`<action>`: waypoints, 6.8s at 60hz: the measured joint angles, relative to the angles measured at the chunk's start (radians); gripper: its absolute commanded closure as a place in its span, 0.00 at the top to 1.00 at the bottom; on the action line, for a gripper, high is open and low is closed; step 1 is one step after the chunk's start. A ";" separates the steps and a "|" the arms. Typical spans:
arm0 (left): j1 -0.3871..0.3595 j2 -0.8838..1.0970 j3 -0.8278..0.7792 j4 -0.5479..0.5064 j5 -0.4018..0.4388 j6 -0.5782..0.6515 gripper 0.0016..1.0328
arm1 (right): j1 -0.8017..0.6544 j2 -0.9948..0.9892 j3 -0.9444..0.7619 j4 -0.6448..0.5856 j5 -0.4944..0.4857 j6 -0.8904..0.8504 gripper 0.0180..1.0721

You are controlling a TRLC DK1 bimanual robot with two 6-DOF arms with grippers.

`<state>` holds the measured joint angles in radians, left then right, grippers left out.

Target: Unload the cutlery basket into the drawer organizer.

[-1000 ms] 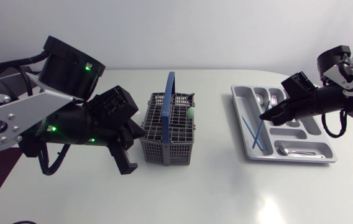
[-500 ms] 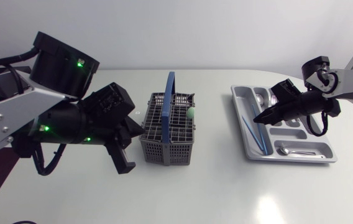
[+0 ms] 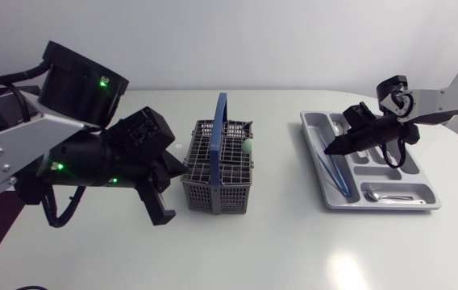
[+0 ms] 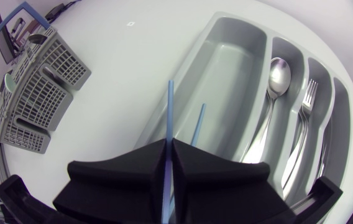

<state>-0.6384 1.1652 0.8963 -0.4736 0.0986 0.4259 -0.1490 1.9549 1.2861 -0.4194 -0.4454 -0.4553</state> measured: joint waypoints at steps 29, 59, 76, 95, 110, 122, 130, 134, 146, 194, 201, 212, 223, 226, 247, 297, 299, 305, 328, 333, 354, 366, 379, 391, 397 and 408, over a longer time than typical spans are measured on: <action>-0.003 -0.026 -0.048 0.008 -0.003 0.000 0.08 | 0.120 -0.276 -0.134 0.143 0.083 0.045 0.93; -0.029 -0.026 -0.295 0.275 -0.025 0.136 0.08 | 0.333 -0.009 0.157 0.192 0.060 0.269 0.92; 0.017 0.133 -0.356 0.494 -0.051 0.222 0.08 | 0.369 0.198 0.378 0.143 0.032 0.326 0.85; 0.026 0.252 -0.365 0.637 -0.086 0.238 0.08 | 0.383 0.233 0.433 0.070 -0.045 0.340 0.15; 0.080 0.282 -0.365 0.675 -0.089 0.253 0.08 | 0.410 0.224 0.402 0.051 -0.075 0.313 0.11; 0.174 0.282 -0.369 0.680 -0.097 0.283 0.08 | 0.412 0.140 0.282 0.056 -0.084 0.290 0.10; 0.246 0.283 -0.370 0.691 -0.102 0.307 0.08 | 0.426 0.070 0.183 0.056 -0.104 0.290 0.10; 0.282 0.291 -0.370 0.705 -0.099 0.312 0.08 | 0.436 0.034 0.132 0.056 -0.109 0.287 0.10; 0.353 0.330 -0.356 0.738 -0.054 0.332 0.08 | 0.472 -0.098 -0.032 0.056 -0.112 0.286 0.10; 0.298 0.479 -0.128 0.692 0.023 0.333 0.08 | 0.481 -0.451 -0.359 0.053 -0.108 0.271 0.10; 0.270 0.507 -0.084 0.679 0.007 0.330 0.08 | 0.447 -0.470 -0.374 0.052 -0.108 0.265 0.10; 0.280 0.488 -0.083 0.642 0.005 0.327 0.09 | 0.366 -0.527 -0.395 0.053 -0.105 0.229 0.25; 0.349 0.262 -0.153 0.539 -0.011 0.327 0.09 | 0.349 -0.639 -0.450 0.053 -0.081 0.194 0.58; 0.350 0.185 -0.164 0.486 -0.028 0.327 0.09 | 0.349 -0.668 -0.463 0.053 -0.076 0.188 0.65; -0.006 -0.020 -0.021 0.090 -0.359 0.147 0.23 | 0.350 -0.786 -0.530 0.053 -0.055 0.177 0.68; -0.256 0.481 0.462 -0.227 -0.506 -0.169 0.33 | 0.285 -0.882 -0.603 0.031 -0.056 0.146 0.68; -0.261 0.500 0.477 -0.242 -0.508 -0.175 0.33 | 0.284 -0.882 -0.603 0.031 -0.056 0.143 0.68; -0.275 0.549 0.521 -0.280 -0.524 -0.197 0.33 | 0.278 -0.882 -0.612 0.033 -0.056 0.140 0.68; -0.343 0.654 0.631 -0.360 -0.547 -0.236 0.33 | 0.259 -0.878 -0.621 0.034 -0.056 0.132 0.68; -0.357 0.669 0.638 -0.367 -0.549 -0.243 0.33 | 0.257 -0.871 -0.621 0.034 -0.056 0.132 0.68; -0.373 0.682 0.639 -0.393 -0.558 -0.251 0.33 | 0.245 -0.856 -0.621 0.042 -0.056 0.124 0.68; -0.369 0.684 0.638 -0.393 -0.594 -0.251 0.33 | 0.245 -0.855 -0.621 0.042 -0.060 0.117 0.68; -0.352 0.689 0.635 -0.392 -0.602 -0.251 0.32 | 0.238 -0.855 -0.621 0.042 -0.064 0.117 0.68; -0.351 0.702 0.623 -0.389 -0.603 -0.251 0.32 | 0.237 -0.855 -0.621 0.042 -0.067 0.113 0.68; -0.345 0.706 0.623 -0.389 -0.605 -0.251 0.27 | 0.237 -0.855 -0.621 0.042 -0.067 0.113 0.68; -0.338 0.708 0.623 -0.377 -0.628 -0.255 0.09 | 0.230 -0.855 -0.621 0.042 -0.068 0.110 0.68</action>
<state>-0.9768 1.8729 1.5192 -0.8505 -0.5289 0.1711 0.0807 1.1000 0.6655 -0.3775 -0.5129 -0.3450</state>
